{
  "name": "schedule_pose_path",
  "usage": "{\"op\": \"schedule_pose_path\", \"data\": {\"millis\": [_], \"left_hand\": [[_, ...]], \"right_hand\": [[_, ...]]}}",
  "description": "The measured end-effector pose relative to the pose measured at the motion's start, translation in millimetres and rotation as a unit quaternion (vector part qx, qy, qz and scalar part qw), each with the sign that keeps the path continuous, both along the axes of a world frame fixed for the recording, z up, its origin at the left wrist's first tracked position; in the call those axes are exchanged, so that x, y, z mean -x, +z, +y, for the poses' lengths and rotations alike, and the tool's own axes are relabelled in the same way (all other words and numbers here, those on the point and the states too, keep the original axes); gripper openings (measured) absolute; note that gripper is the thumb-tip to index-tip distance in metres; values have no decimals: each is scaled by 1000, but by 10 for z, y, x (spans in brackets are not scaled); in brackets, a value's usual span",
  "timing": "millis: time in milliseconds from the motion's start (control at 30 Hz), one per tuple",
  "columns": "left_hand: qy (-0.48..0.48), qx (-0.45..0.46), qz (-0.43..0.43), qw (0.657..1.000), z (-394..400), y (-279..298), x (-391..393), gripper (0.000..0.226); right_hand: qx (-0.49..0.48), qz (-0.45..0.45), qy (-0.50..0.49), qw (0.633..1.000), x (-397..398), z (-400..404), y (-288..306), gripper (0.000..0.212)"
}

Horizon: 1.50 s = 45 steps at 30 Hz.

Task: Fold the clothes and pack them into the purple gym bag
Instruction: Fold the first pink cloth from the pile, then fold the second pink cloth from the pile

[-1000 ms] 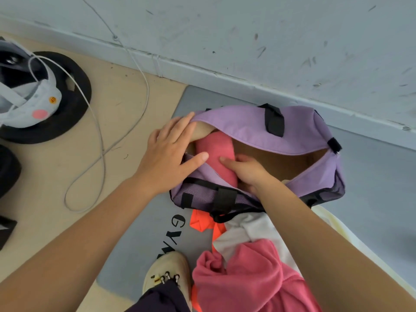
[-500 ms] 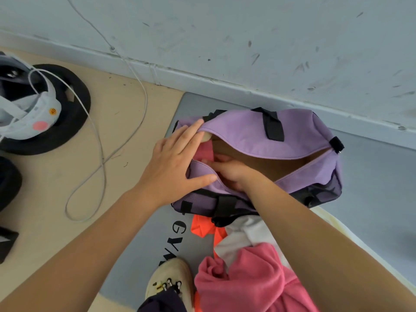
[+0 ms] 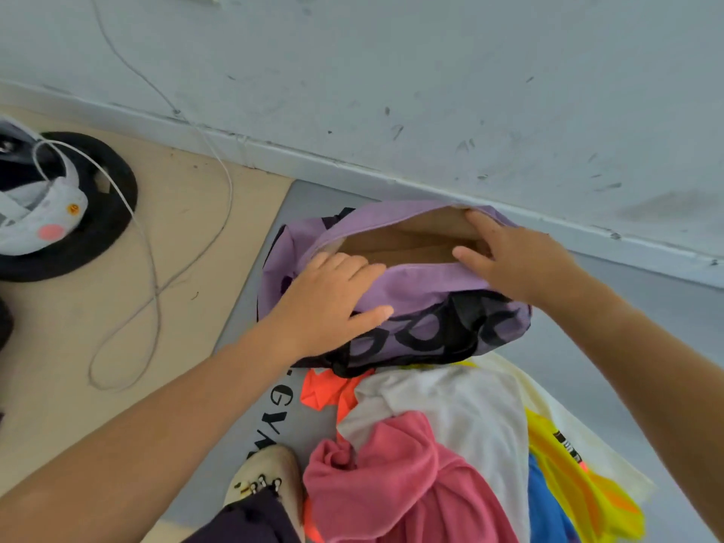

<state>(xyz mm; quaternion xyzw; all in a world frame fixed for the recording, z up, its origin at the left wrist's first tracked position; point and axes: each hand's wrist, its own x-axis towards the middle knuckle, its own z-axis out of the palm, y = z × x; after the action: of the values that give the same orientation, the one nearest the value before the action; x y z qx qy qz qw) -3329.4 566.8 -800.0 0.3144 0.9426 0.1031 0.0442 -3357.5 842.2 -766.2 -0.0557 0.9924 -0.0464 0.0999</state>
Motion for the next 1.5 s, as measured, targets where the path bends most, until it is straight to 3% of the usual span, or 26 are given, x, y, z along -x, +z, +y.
{"op": "schedule_pose_path", "data": {"millis": [67, 133, 233, 367, 600, 667, 767, 800, 867, 933, 1000, 1200, 1333, 1400, 1500], "left_hand": [[48, 22, -70, 996, 21, -2, 114, 69], [97, 58, -47, 992, -69, 27, 237, 69], [126, 69, 15, 989, -240, 124, 383, 63], [121, 60, 104, 985, -211, 340, 516, 62], [125, 75, 46, 988, 35, 342, 487, 66], [103, 38, 68, 992, 141, 319, 314, 62], [16, -97, 132, 986, 394, 193, -159, 38], [-4, -113, 94, 989, 491, 130, -337, 35], [9, -42, -89, 995, 644, -42, -628, 40], [7, 76, -238, 968, 671, -304, -786, 53], [-17, 85, -330, 940, 621, -490, -848, 55], [-24, -40, -369, 928, 576, -575, -894, 25], [0, -88, -399, 913, 646, -447, -924, 18], [-17, -85, -444, 892, 665, -321, -959, 13], [-47, -71, -492, 866, 668, 127, -956, 39]], "right_hand": [[-16, -7, 18, 1000, -2, 9, 20, 43], [-51, 5, 30, 998, -18, 65, 53, 35], [-26, 38, -45, 998, -34, 213, 117, 34], [21, 78, -51, 995, -16, 339, 260, 45], [102, 15, -73, 992, -104, 374, 263, 60], [127, 69, -60, 988, -300, 332, 202, 54], [176, 187, -87, 963, -804, 194, -24, 30], [201, 182, -102, 957, -988, 136, -125, 21], [242, 74, -130, 959, -1331, 30, -358, 7], [250, -94, -139, 954, -1610, -47, -568, 23], [240, -205, -125, 941, -1820, -95, -714, 42], [314, -216, -104, 919, -2088, -174, -724, 37], [268, -228, -52, 934, -2206, -256, -655, 29], [383, -236, -106, 887, -2217, -265, -534, 16], [549, -231, -181, 783, -2136, -199, -139, 8]]}}
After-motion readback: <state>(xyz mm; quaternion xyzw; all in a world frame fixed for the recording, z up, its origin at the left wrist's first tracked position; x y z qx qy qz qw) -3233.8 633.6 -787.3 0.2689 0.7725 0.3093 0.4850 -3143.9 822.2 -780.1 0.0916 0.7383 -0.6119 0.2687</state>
